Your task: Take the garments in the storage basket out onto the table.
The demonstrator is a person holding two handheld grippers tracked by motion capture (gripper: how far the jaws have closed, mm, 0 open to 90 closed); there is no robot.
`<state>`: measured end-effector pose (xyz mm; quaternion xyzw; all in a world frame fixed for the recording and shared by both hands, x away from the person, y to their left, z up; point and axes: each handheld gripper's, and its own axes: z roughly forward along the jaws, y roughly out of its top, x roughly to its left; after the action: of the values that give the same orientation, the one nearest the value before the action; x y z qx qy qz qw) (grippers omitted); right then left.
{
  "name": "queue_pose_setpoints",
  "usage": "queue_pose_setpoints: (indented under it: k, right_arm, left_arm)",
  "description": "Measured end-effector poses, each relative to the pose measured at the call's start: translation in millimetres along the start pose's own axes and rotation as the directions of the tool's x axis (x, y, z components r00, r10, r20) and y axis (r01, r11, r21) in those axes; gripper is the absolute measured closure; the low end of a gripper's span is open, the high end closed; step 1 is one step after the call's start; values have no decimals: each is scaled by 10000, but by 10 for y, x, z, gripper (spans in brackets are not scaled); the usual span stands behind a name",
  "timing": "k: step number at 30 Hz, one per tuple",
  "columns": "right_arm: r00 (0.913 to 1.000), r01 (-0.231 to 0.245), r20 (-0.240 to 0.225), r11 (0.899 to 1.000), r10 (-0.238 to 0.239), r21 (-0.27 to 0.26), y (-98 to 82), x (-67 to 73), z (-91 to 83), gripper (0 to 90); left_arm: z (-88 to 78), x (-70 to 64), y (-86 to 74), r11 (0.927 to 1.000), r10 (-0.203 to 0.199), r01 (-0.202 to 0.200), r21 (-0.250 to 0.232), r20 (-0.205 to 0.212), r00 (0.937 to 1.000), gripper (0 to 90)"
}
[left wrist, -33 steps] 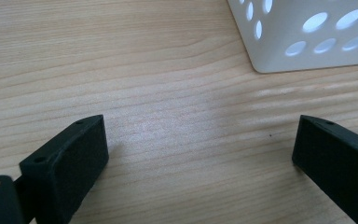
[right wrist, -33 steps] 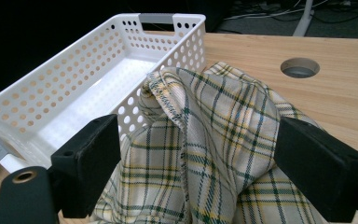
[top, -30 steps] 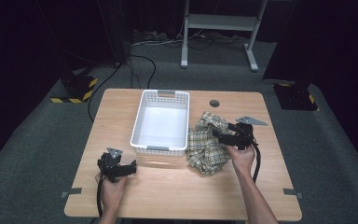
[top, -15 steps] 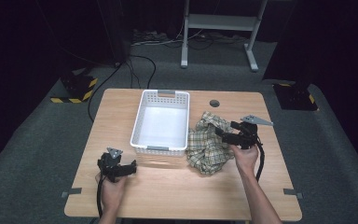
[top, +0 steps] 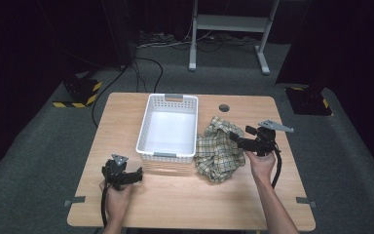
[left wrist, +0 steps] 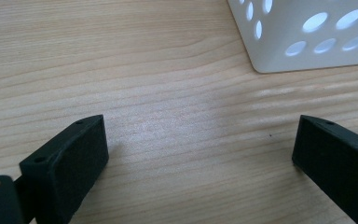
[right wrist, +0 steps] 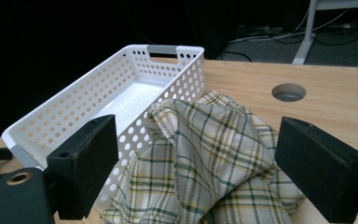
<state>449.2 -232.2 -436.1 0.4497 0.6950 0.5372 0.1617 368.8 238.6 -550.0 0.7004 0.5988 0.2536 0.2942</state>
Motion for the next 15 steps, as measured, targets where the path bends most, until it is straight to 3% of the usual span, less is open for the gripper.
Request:
queue_pose_setpoints:
  k: [15]
  right_arm:
    - [10000,-76,56,9997,77,-219,25,-89,-180,139]
  left_arm:
    - [0,0,0,10000,0,0,0,0,10000,35]
